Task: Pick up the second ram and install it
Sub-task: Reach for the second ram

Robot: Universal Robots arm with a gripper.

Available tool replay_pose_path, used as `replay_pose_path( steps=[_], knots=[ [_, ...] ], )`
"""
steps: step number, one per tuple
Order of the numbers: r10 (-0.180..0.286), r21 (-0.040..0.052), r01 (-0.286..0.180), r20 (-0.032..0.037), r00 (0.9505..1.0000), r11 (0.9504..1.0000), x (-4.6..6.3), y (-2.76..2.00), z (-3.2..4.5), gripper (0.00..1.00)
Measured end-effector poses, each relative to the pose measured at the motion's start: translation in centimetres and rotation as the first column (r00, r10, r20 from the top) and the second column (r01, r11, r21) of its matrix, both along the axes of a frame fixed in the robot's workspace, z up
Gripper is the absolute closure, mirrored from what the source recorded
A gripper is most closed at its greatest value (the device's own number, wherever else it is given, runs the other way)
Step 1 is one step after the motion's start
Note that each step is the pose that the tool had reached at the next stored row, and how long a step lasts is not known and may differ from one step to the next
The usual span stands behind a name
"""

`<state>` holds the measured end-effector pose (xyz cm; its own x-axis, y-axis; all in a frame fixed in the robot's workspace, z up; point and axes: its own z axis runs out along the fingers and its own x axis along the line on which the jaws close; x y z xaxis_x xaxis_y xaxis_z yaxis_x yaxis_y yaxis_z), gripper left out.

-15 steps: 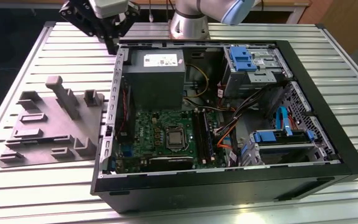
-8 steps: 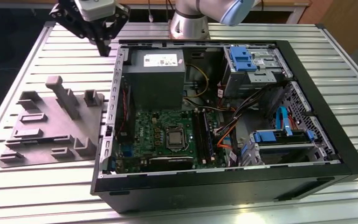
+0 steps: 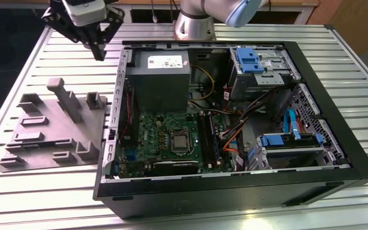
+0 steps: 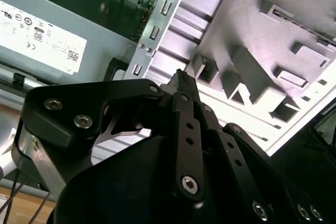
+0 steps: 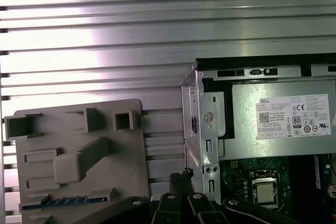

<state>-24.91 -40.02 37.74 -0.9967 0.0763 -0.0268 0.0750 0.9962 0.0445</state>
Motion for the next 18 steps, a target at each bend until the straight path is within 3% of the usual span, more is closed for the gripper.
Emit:
replay_pose_path(
  steps=[18],
  knots=[
    [0.000,0.0000,0.000,0.0001,1.0000,1.0000,-4.0,-0.99,-1.34,0.90]
  ],
)
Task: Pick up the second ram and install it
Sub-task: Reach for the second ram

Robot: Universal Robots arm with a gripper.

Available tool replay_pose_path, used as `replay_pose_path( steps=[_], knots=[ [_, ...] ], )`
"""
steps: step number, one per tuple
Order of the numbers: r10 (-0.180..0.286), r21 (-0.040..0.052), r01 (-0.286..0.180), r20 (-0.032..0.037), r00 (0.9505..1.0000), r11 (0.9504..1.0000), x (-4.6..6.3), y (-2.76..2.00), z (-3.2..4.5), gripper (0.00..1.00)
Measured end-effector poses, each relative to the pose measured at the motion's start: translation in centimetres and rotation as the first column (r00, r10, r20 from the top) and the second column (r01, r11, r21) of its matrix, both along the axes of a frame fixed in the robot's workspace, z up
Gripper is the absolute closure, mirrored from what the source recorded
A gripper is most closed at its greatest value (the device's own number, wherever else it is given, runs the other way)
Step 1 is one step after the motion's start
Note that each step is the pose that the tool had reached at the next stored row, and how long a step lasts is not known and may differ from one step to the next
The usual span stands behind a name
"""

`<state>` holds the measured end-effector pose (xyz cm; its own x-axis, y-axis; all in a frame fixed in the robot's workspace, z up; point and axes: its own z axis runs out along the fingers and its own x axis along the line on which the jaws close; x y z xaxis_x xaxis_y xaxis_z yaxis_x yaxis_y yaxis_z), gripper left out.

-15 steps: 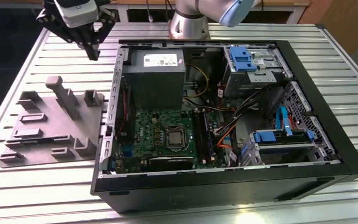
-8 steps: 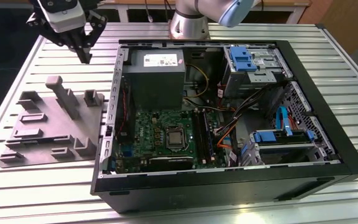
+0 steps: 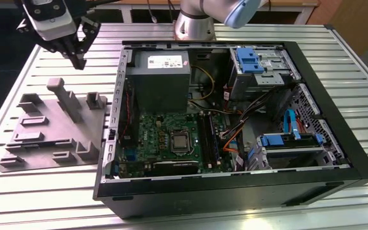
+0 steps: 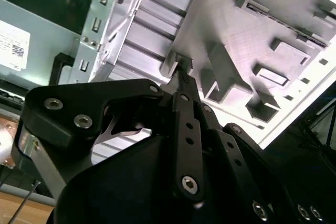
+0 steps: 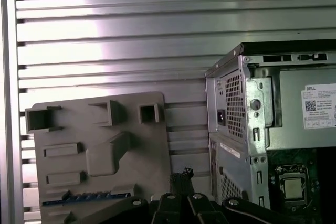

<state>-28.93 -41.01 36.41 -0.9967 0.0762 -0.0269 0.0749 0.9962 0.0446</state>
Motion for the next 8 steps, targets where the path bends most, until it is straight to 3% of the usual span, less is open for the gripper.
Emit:
replay_pose_path(
  steps=[8],
  knots=[
    [0.000,-0.0001,0.000,-0.0001,1.0000,1.0000,-1.6,-0.60,-0.64,0.90]
  ],
)
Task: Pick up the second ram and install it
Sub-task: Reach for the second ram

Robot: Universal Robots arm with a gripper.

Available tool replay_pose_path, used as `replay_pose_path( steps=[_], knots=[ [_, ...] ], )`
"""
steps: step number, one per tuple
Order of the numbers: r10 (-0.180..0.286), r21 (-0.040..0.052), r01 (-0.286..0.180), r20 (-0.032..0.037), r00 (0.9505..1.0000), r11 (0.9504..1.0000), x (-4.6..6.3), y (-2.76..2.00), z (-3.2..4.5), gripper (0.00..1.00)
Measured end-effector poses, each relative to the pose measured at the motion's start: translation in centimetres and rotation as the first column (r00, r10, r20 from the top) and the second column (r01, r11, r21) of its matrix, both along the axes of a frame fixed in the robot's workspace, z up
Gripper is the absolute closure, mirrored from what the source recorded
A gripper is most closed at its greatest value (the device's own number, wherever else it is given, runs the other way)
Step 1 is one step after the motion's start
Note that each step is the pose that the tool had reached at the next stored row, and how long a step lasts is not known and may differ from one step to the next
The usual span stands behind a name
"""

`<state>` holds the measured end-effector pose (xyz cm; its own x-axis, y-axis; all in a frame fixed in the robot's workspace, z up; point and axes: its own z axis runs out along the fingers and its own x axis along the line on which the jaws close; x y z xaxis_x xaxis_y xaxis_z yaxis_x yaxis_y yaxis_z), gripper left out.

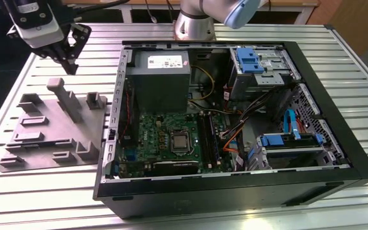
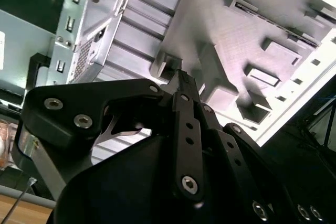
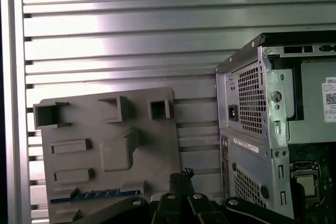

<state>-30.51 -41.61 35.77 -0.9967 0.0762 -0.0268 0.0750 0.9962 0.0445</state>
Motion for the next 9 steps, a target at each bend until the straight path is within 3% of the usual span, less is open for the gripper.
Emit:
replay_pose_path(
  steps=[9],
  knots=[
    [0.000,0.0001,0.000,0.0000,1.0000,1.0000,-1.4,-0.81,-0.75,0.90]
  ],
)
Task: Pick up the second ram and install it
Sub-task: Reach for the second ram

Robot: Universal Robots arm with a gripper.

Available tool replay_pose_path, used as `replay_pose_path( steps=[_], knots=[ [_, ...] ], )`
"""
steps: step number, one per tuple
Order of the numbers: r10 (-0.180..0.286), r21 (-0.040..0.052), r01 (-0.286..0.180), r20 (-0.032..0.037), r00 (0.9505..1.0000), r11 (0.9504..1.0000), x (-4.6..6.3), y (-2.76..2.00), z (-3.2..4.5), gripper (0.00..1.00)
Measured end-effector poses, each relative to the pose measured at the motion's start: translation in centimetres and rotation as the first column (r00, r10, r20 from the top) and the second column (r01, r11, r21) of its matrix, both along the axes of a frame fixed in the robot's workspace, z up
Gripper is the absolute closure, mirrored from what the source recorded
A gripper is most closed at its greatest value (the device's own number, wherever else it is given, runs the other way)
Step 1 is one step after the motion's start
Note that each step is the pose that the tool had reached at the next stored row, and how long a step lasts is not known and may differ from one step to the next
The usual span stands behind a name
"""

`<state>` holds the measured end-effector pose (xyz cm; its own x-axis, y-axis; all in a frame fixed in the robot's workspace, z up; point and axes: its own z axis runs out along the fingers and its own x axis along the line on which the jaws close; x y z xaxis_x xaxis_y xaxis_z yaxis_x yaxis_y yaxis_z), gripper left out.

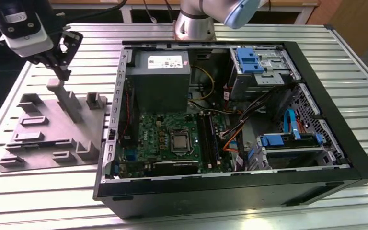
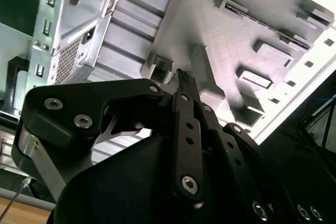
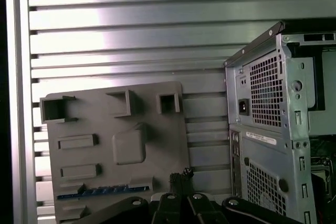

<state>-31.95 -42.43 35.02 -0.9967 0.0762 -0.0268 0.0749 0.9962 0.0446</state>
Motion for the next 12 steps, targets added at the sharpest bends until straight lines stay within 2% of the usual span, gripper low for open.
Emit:
replay_pose_path(
  steps=[12],
  knots=[
    [0.000,-0.0001,0.000,0.0000,1.0000,1.0000,-2.3,-0.97,-1.06,0.90]
  ],
)
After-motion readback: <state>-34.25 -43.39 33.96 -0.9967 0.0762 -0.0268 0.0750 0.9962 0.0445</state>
